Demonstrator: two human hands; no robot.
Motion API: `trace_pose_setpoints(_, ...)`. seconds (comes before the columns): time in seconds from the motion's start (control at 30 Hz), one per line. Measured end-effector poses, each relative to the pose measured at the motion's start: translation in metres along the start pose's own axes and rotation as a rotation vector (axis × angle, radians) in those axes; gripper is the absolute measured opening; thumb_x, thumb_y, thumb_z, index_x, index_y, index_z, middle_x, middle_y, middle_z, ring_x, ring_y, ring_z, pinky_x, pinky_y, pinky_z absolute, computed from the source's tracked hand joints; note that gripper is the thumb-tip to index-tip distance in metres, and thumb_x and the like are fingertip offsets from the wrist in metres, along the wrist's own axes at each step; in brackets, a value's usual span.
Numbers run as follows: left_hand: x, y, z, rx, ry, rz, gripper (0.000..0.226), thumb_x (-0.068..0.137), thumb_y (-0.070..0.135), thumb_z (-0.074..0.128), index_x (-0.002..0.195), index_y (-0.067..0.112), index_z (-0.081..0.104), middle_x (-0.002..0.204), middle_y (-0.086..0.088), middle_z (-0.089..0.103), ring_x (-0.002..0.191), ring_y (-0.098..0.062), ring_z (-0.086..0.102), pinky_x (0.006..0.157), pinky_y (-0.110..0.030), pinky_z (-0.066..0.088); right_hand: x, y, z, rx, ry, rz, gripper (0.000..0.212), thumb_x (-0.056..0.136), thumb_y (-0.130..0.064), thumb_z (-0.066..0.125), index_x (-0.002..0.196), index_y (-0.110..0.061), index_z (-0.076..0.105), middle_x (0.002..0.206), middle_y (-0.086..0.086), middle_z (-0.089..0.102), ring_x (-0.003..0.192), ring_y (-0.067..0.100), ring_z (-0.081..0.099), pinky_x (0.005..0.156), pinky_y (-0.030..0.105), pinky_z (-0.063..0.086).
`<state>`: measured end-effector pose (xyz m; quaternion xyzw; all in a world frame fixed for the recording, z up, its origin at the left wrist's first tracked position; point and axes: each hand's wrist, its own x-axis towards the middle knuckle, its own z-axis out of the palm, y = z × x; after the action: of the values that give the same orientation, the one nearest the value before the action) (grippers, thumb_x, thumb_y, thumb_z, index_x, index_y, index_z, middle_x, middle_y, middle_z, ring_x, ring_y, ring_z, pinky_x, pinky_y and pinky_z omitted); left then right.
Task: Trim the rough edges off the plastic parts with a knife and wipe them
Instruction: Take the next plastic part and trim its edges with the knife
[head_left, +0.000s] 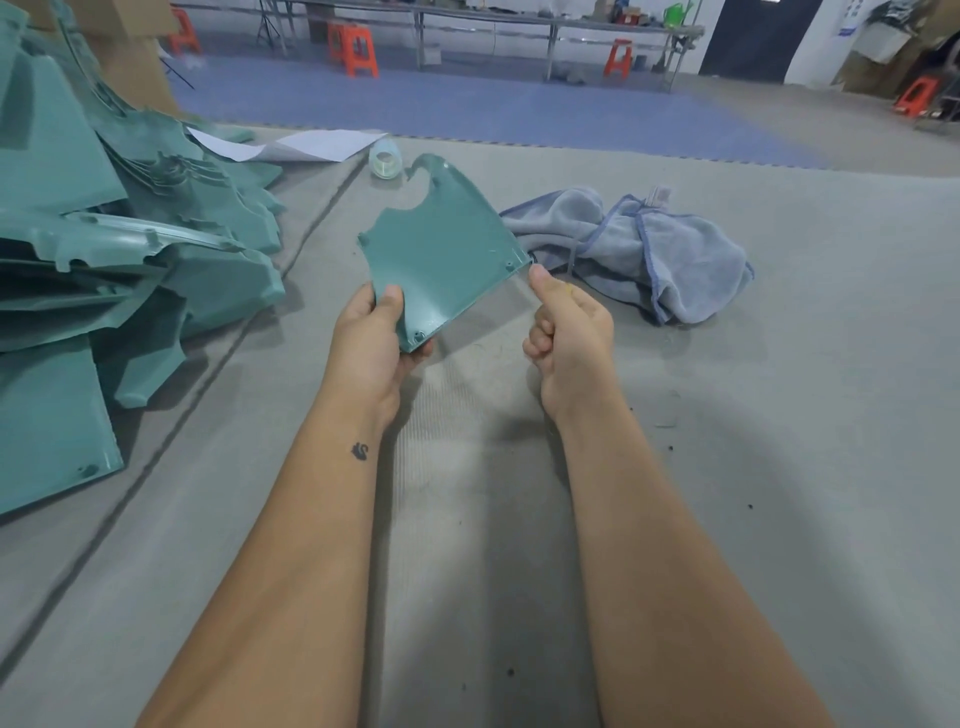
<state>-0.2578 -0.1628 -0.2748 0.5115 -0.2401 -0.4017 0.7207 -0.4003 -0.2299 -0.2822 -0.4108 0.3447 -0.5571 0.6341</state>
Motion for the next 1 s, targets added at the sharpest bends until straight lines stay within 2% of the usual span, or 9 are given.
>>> trace_pose_setpoints(0.1,-0.001,-0.001,0.002,0.099,-0.013,0.028,0.024,0.103,0.022,0.042,0.096,0.032,0.062,0.091,0.011,0.068,0.078,-0.009,0.062,0.06,-0.024,0.051,0.001,0.0,0.001,-0.029,0.037,0.012,0.022,0.088,-0.024,0.071,0.085,-0.012,0.054,0.053,-0.005,0.027,0.046,0.01,0.02,0.043,0.021,0.023)
trace_pose_setpoints(0.27,-0.002,-0.002,0.003,0.172,-0.015,0.049,0.025,0.103,0.023,0.042,0.092,0.033,0.062,0.093,0.013,0.068,0.083,-0.009,0.062,0.063,-0.024,0.051,0.0,0.002,0.0,-0.057,0.063,-0.009,0.029,0.092,-0.014,0.066,0.068,-0.01,0.05,0.051,-0.004,0.027,0.045,0.011,0.021,0.042,0.022,0.023)
trace_pose_setpoints(0.4,-0.002,-0.001,0.002,0.233,0.005,0.082,0.026,0.104,0.023,0.04,0.091,0.033,0.06,0.091,0.016,0.067,0.08,-0.006,0.062,0.061,-0.021,0.05,0.0,0.003,-0.001,-0.166,0.158,-0.041,0.013,0.094,-0.015,0.062,0.087,-0.011,0.052,0.056,0.001,0.025,0.05,0.013,0.02,0.047,0.026,0.022)
trace_pose_setpoints(0.57,0.0,0.002,-0.003,0.153,0.069,0.08,0.025,0.103,0.021,0.04,0.094,0.03,0.061,0.086,0.015,0.067,0.073,-0.005,0.061,0.061,-0.022,0.051,0.003,-0.006,-0.014,-0.095,0.283,-0.063,0.027,0.096,-0.019,0.058,0.071,-0.011,0.053,0.049,-0.006,0.029,0.045,0.009,0.024,0.049,0.025,0.025)
trace_pose_setpoints(0.63,0.001,0.004,-0.004,0.043,0.086,0.049,0.024,0.103,0.019,0.04,0.095,0.027,0.062,0.085,0.008,0.067,0.068,-0.009,0.058,0.055,-0.023,0.049,0.002,-0.007,-0.014,-0.265,0.218,-0.098,0.032,0.093,-0.03,0.06,0.068,-0.011,0.06,0.049,-0.005,0.031,0.046,0.01,0.027,0.05,0.025,0.026)
trace_pose_setpoints(0.7,0.001,0.005,-0.003,-0.074,0.087,0.008,0.023,0.103,0.017,0.04,0.095,0.02,0.061,0.082,0.0,0.064,0.063,-0.012,0.055,0.049,-0.023,0.046,0.0,-0.005,-0.009,-0.442,0.061,-0.083,0.054,0.083,-0.055,0.059,0.075,-0.002,0.06,0.055,-0.004,0.031,0.05,0.011,0.027,0.053,0.027,0.023)
trace_pose_setpoints(0.77,0.0,0.005,-0.002,-0.138,0.086,-0.021,0.023,0.103,0.016,0.04,0.094,0.016,0.06,0.08,-0.003,0.063,0.061,-0.013,0.055,0.047,-0.022,0.046,-0.003,-0.002,-0.001,-0.47,-0.074,0.016,0.068,0.081,-0.071,0.044,0.074,-0.005,0.059,0.057,-0.004,0.031,0.05,0.01,0.026,0.054,0.027,0.022)
trace_pose_setpoints(0.83,0.0,0.005,-0.001,-0.177,0.092,-0.035,0.022,0.103,0.016,0.041,0.093,0.015,0.06,0.08,-0.004,0.062,0.061,-0.013,0.056,0.047,-0.021,0.046,-0.005,-0.002,0.004,-0.411,-0.119,0.031,0.06,0.094,-0.063,0.034,0.061,-0.017,0.052,0.051,-0.007,0.031,0.045,0.009,0.025,0.053,0.026,0.02)
trace_pose_setpoints(1.0,-0.001,0.004,0.004,-0.203,0.084,-0.034,0.019,0.103,0.018,0.044,0.094,0.013,0.06,0.08,-0.004,0.062,0.062,-0.012,0.057,0.048,-0.019,0.047,-0.011,0.008,0.009,-0.38,-0.185,-0.114,0.046,0.092,-0.043,0.056,0.054,-0.024,0.038,0.052,-0.005,0.031,0.048,0.009,0.024,0.048,0.024,0.02)
